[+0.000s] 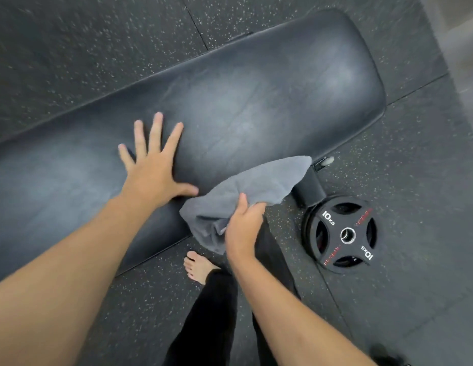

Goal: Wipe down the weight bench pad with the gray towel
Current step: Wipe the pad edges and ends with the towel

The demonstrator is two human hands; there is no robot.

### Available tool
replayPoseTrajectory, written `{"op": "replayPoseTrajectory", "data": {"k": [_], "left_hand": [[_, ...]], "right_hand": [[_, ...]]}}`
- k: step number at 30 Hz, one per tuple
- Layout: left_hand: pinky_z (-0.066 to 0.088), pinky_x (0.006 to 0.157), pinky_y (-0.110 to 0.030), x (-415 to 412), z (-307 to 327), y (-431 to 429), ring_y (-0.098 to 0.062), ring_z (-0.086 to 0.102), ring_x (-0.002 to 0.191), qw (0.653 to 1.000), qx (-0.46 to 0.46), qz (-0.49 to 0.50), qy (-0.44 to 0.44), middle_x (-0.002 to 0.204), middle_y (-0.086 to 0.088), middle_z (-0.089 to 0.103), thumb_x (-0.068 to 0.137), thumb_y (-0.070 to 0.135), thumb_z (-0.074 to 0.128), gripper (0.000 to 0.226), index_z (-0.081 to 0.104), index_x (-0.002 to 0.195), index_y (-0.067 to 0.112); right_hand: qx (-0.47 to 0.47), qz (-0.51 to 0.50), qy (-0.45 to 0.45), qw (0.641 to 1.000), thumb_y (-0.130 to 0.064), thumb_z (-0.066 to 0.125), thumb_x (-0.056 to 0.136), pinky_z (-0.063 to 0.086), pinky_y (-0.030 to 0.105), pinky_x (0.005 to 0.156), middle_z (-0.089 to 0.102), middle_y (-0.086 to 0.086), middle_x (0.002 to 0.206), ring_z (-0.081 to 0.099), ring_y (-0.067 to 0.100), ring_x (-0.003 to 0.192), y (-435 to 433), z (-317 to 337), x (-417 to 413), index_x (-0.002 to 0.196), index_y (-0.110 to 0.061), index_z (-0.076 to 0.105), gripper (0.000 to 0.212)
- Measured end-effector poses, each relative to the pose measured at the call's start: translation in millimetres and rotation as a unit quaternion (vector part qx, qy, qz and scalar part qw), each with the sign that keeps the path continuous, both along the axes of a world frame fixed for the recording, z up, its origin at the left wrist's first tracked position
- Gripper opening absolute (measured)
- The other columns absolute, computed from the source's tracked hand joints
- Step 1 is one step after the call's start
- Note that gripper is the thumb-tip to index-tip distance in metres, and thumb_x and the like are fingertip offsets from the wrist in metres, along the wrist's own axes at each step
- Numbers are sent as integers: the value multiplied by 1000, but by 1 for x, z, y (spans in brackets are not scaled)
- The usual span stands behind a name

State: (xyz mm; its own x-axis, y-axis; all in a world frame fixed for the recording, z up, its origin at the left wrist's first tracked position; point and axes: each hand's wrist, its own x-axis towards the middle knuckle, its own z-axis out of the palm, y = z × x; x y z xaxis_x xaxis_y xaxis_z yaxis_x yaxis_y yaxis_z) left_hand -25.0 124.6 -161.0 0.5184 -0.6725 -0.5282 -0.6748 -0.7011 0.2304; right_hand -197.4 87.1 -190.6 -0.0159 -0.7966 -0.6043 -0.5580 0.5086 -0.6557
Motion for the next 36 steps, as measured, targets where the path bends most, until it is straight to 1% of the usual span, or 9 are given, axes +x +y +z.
{"op": "replayPoseTrajectory", "data": {"k": [6, 8, 11, 14, 19, 22, 25, 28, 36], "left_hand": [[-14, 110, -70, -5, -12, 21, -38, -38, 143, 997, 62, -13, 40, 157, 0, -43, 46, 72, 83, 158, -30, 150, 36], [-15, 110, -70, -4, -14, 20, -39, -39, 142, 997, 60, -11, 47, 156, -1, -44, 46, 71, 84, 159, -31, 150, 36], [-15, 110, -70, -3, -16, 22, -39, -40, 142, 997, 58, -13, 40, 156, -1, -43, 47, 69, 85, 158, -31, 150, 36], [-15, 111, -70, -3, -15, 22, -39, -38, 143, 998, 53, -15, 41, 158, -2, -41, 46, 67, 86, 158, -28, 151, 35], [-16, 110, -70, -4, -19, 26, -39, -37, 144, 999, 42, -18, 28, 159, -1, -39, 44, 68, 86, 159, -25, 153, 35], [-17, 110, -69, -3, -21, 27, -38, -36, 144, 999, 36, -22, 25, 160, -1, -38, 44, 69, 86, 159, -24, 153, 35], [-18, 109, -68, -4, -24, 28, -37, -36, 145, 999, 21, -21, 17, 160, 0, -37, 42, 70, 85, 159, -22, 154, 35], [-17, 110, -68, -4, -24, 29, -37, -34, 145, 999, 19, -25, 7, 161, -1, -35, 41, 72, 83, 158, -14, 157, 28], [-10, 120, -57, -22, -23, 61, -27, -20, 152, 996, -68, 48, -32, 167, -1, -16, 75, 66, 64, 119, -9, 158, 24]], "right_hand": [[51, 64, -34, 996, -20, 60, 98, 49, 14, 73, 60, 2, 89, 60, 13, 83, 28, 12, -14, 91, -12, 46, 17], [-52, 83, -11, 995, -18, 57, 99, 49, 20, 94, 61, 3, 115, 59, 13, 108, 15, 13, -20, 109, -11, 48, 16], [-224, 189, 23, 956, -11, 48, 102, 17, 20, 121, 14, 1, 161, 8, -3, 148, -28, 6, -32, 152, -4, 24, 56], [-301, 434, 124, 840, -20, 46, 103, -1, 55, 124, 2, 12, 168, -8, 33, 154, -87, -2, -47, 155, -7, 28, 57], [-376, 708, 175, 571, -70, 52, 85, 8, 66, 120, 11, 11, 168, 3, 40, 154, -154, -2, -65, 156, -20, 28, 90], [-407, 741, 183, 502, -70, 71, 72, 3, 64, 120, 11, 13, 167, 3, 38, 154, -170, -7, -53, 156, -16, 24, 111], [-447, 741, 164, 474, -44, 88, 65, 3, 60, 122, 14, 16, 166, 8, 38, 153, -140, -17, -41, 148, -8, 37, 104], [-485, 716, 114, 490, -8, 79, 68, 7, 57, 123, 20, 17, 164, 14, 39, 152, -97, -24, -31, 141, -7, 38, 84], [-465, 689, 81, 550, -5, 41, 83, 12, 54, 124, 21, 12, 165, 17, 34, 153, -11, -20, -3, 157, -14, 23, 77]]}}
